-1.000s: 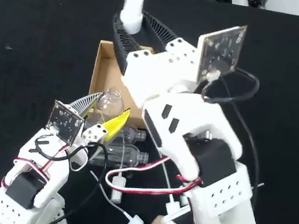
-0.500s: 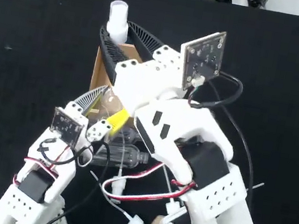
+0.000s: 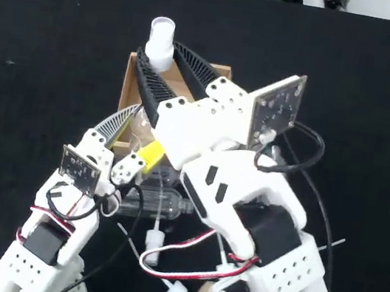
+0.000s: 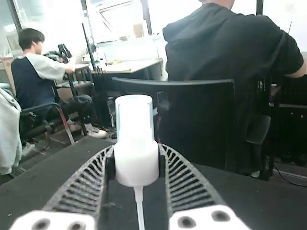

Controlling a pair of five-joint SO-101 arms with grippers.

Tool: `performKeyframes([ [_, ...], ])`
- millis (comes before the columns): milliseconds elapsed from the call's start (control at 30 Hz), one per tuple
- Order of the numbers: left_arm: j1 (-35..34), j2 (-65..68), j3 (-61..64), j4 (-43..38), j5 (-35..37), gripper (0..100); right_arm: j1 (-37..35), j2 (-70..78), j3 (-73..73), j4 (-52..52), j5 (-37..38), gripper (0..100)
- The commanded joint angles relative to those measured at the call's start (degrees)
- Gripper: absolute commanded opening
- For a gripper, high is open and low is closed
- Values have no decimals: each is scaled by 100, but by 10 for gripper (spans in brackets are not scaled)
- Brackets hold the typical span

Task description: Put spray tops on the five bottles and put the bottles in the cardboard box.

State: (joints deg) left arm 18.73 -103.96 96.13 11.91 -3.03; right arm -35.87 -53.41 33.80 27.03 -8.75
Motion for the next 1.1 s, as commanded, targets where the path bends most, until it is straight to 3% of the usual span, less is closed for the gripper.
performKeyframes([
  [0, 22, -70, 119, -123, 26, 30, 158, -13, 92, -149, 53, 11],
  [333, 22, -70, 119, -123, 26, 30, 132, -22, 769, -114, 290, 24],
  [533, 13, -62, 119, -114, 26, 30, -185, -48, 418, 756, 492, 175],
  [833, 13, -62, 119, -114, 26, 30, -334, -57, -444, 1837, 501, 177],
  [967, 13, -62, 119, -114, 26, 30, 193, -57, -954, 2374, 1020, 177],
  [1067, 13, -62, 119, -114, 26, 30, 1029, -57, -1165, 2927, 1371, 177],
])
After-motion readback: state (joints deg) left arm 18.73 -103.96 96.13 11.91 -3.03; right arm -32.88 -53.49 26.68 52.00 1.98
